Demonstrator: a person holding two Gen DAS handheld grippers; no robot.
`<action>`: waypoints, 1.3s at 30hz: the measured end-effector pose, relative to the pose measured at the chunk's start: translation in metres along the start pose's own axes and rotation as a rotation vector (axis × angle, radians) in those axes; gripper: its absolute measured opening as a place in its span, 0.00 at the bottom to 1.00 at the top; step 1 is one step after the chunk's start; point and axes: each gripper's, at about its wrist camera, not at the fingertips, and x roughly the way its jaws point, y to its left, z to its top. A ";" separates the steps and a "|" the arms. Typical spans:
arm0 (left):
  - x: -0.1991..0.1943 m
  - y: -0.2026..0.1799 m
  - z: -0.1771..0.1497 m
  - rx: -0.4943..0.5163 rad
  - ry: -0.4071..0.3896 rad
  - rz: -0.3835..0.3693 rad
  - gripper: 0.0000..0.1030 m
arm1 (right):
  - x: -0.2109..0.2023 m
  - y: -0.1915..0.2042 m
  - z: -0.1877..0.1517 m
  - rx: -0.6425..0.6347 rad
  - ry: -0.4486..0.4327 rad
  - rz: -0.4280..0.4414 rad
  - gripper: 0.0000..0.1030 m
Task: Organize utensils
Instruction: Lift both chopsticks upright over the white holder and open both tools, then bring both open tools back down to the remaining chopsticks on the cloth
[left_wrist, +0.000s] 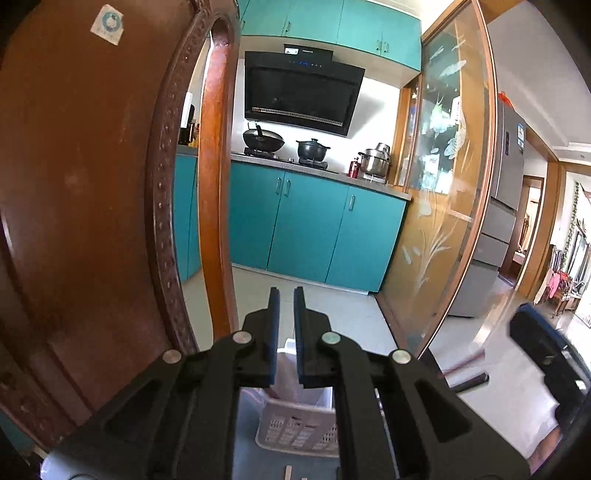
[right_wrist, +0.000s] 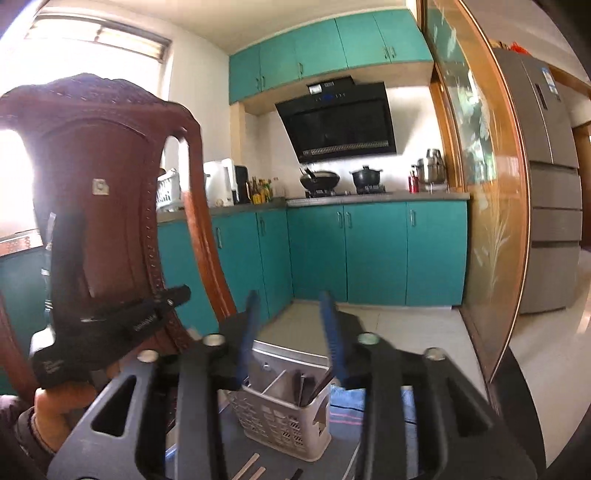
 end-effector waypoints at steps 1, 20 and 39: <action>-0.001 -0.001 -0.002 0.003 -0.002 -0.006 0.07 | -0.006 0.001 -0.004 -0.005 0.004 0.034 0.37; 0.020 0.022 -0.086 0.084 0.324 0.005 0.11 | 0.109 -0.034 -0.175 0.226 0.767 -0.042 0.34; 0.074 0.036 -0.155 0.108 0.680 0.030 0.26 | 0.104 -0.055 -0.195 0.215 0.845 -0.084 0.06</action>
